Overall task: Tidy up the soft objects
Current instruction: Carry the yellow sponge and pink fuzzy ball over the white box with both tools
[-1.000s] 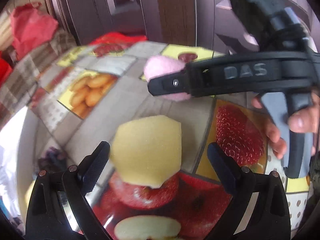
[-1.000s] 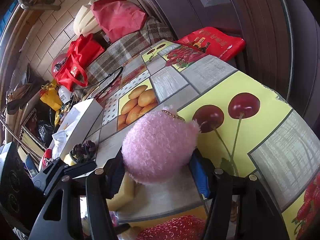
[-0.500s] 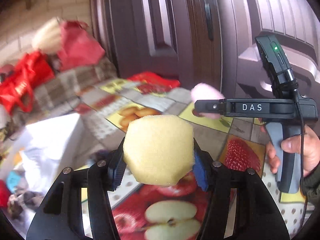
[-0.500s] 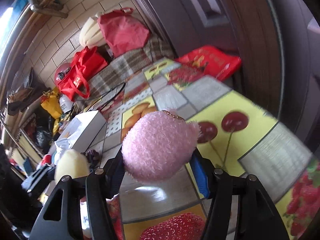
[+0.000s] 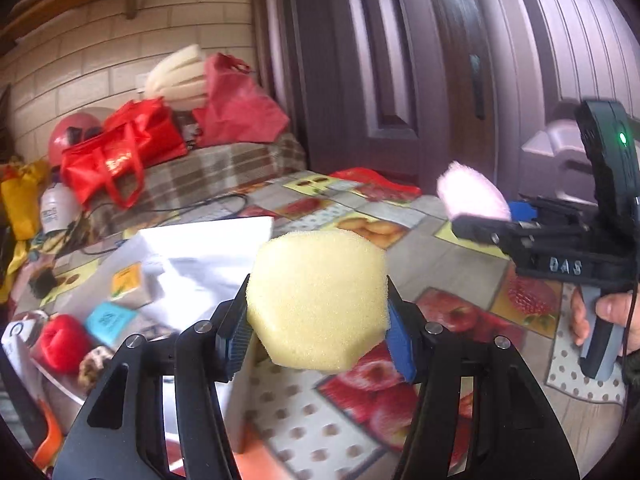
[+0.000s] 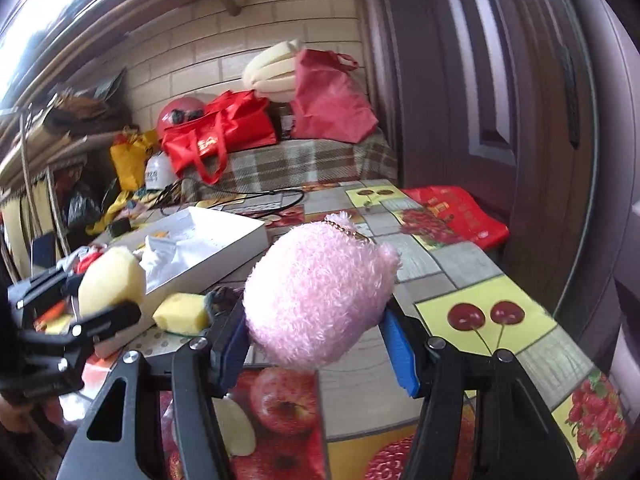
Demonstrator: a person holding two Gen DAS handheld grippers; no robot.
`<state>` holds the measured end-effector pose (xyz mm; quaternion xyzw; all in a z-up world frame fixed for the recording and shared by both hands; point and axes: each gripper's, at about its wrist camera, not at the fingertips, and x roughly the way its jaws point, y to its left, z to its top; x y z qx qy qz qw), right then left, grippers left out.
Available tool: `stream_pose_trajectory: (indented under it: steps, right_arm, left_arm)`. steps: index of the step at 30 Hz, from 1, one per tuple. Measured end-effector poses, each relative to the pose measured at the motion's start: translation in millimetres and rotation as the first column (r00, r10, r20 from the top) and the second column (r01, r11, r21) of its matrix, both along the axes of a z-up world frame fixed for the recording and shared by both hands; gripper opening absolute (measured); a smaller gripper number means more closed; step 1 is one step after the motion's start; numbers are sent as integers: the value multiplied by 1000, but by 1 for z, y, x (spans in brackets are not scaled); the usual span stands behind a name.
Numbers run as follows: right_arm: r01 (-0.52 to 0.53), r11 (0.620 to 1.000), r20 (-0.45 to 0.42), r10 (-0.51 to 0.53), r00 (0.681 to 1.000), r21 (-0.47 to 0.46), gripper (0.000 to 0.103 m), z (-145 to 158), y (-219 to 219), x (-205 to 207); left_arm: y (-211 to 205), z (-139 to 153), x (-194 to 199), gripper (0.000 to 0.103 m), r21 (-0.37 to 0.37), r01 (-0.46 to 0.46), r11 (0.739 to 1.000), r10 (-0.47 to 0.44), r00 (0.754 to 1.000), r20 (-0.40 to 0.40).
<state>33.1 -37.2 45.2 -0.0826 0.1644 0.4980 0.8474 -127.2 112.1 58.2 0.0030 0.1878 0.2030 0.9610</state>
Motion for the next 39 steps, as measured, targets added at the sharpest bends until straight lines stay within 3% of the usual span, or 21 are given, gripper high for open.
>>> stream_pose_trajectory:
  steps: [7,21,32,39]
  right_arm:
    - [-70,997,30,71,997,-18,61,-1,20,-22]
    - [-206,978,96,209,973,-40,61,-2,60,-71]
    - [-350,935,0,351,937,-59,61,-7,129,-101]
    - [-395,907,-69,388,919,-144,61,-16,167,-107]
  left_arm:
    - [28,0,-34,58,-27,-129,991,130,991,44]
    - [82,-3,-66,58,-48,-360,932,363,929,72]
    - [128,-9,-50,58,-73,-485,871,488,873,22]
    - [147,-11,-46,58,-111,-522,845,526,850,5]
